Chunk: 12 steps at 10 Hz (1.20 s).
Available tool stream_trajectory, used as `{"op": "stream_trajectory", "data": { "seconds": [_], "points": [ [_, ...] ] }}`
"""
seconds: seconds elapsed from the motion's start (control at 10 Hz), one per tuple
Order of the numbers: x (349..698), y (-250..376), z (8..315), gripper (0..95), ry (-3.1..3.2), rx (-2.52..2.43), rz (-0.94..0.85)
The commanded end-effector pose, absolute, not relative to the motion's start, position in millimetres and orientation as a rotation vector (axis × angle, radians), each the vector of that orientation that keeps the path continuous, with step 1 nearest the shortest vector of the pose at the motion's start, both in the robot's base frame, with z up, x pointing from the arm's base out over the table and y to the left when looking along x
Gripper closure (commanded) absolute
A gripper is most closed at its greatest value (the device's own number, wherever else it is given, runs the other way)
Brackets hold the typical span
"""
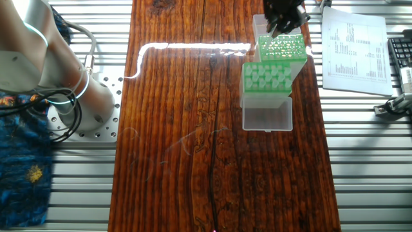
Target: Transfer all large pipette tips from one holder to another
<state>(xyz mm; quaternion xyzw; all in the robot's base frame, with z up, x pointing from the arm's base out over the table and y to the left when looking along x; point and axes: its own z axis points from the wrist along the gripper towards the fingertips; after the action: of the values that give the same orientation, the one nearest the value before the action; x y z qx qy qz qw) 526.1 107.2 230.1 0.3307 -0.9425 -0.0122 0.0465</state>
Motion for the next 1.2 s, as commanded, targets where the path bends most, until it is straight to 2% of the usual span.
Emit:
{"op": "stream_trajectory", "data": {
  "seconds": [0.1,0.8,1.2],
  "points": [
    [528,106,239,95.0,-2.868,1.014,-0.042],
    [537,101,290,95.0,-2.806,1.044,-0.075],
    [522,87,308,95.0,-2.760,1.112,-0.080]
  ]
}}
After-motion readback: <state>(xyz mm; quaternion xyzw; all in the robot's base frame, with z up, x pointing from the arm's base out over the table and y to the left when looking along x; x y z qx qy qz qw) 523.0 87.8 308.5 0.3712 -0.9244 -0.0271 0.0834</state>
